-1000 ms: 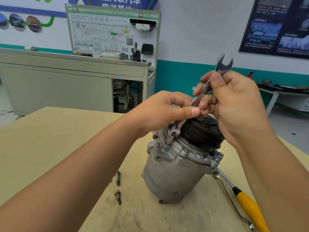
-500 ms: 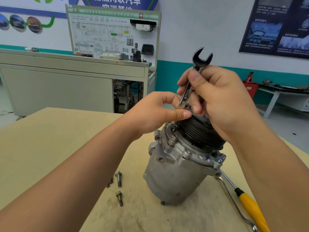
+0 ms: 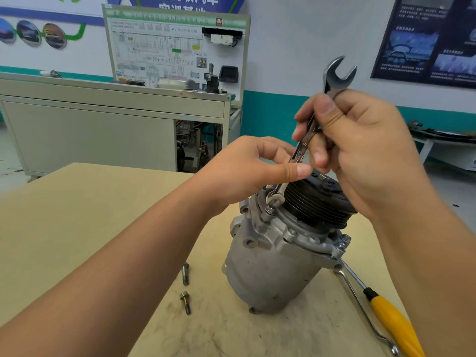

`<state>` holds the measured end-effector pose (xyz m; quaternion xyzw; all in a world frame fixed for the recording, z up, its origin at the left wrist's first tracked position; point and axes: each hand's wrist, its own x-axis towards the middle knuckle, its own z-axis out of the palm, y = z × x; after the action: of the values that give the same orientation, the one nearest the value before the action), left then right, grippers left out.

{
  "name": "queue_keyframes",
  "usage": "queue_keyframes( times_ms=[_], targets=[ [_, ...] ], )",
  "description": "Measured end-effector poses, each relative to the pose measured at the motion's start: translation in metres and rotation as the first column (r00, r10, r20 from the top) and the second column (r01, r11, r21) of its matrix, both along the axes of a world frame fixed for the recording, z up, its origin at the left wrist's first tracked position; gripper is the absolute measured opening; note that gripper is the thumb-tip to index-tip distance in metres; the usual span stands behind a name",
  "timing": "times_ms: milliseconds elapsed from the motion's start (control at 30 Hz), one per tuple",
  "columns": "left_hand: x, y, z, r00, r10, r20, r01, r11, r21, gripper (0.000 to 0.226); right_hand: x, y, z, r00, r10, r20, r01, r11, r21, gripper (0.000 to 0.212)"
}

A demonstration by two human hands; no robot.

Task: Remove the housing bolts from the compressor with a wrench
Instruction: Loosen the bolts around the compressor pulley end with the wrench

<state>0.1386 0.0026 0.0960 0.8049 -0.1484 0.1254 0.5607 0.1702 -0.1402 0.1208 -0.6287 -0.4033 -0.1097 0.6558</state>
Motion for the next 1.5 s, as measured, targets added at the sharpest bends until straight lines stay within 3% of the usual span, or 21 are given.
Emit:
queue_keyframes(
  times_ms=[233,367,567,700,800,1133,1500],
  targets=[
    [-0.001,0.001,-0.005,0.999,0.026,0.021,-0.026,1.000,0.000,0.021,-0.004,0.000,-0.001,1.000,-0.020,0.024,0.020,1.000,0.004,0.030],
    [-0.005,0.000,-0.014,0.988,0.091,0.121,-0.088,0.996,-0.032,0.023,-0.009,0.002,-0.009,0.997,-0.066,0.046,0.061,0.994,0.089,0.028],
    [-0.008,-0.002,-0.014,0.948,0.202,0.245,-0.228,0.970,0.084,0.025,-0.013,0.004,-0.016,0.980,-0.186,0.067,0.173,0.972,0.159,0.021],
    [-0.007,-0.003,-0.015,0.951,0.210,0.226,-0.222,0.974,0.032,0.017,-0.009,0.004,-0.017,0.944,-0.295,0.145,0.300,0.954,-0.011,0.015],
    [-0.006,-0.003,-0.017,0.952,0.205,0.227,-0.212,0.977,0.004,0.027,-0.004,0.003,-0.020,0.930,-0.323,0.177,0.342,0.935,-0.092,0.013],
    [-0.004,0.003,-0.019,0.974,0.180,0.138,-0.174,0.983,-0.052,0.031,0.000,0.006,-0.027,0.929,-0.313,0.196,0.327,0.944,-0.041,0.017],
    [-0.005,0.012,-0.020,0.994,0.091,0.059,-0.097,0.991,0.092,0.025,-0.002,0.004,-0.024,0.957,-0.241,0.163,0.260,0.960,-0.107,0.021]
  ],
)
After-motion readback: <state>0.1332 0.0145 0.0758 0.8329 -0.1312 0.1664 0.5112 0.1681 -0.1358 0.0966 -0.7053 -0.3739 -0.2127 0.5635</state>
